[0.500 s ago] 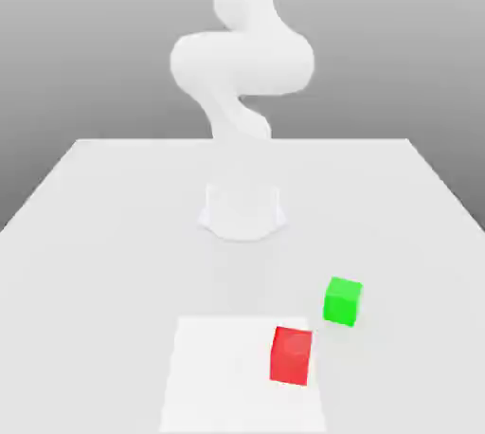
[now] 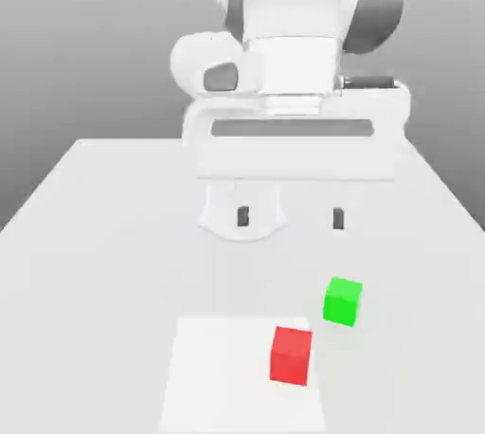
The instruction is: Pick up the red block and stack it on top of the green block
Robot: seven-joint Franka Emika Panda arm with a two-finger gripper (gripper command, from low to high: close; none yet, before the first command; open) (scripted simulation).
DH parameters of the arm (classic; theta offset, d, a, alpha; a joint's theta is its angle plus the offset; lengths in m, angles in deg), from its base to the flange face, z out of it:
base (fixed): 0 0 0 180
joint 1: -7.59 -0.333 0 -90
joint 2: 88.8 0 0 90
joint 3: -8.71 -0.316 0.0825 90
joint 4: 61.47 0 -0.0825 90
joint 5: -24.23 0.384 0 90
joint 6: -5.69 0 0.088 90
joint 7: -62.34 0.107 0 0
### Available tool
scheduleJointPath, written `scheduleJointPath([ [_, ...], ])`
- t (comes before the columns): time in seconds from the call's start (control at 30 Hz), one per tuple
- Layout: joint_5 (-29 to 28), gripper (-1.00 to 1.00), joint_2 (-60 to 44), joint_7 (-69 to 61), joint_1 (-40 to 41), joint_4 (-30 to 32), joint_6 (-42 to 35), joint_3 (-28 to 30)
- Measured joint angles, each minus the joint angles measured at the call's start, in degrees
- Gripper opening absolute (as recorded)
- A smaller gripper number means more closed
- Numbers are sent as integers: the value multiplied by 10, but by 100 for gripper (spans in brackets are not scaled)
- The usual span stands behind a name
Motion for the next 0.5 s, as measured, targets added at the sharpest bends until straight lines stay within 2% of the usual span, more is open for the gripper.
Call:
scheduleJointPath([
  [0.2,-18,0,-125,62,-14,52,69,-6],
  [0.37,-56,0,-229,95,-34,43,153,21],
  [0.4,-62,-100,-247,99,-39,41,168,28],
  [0.5,-62,-100,-247,100,-39,41,169,28],
])
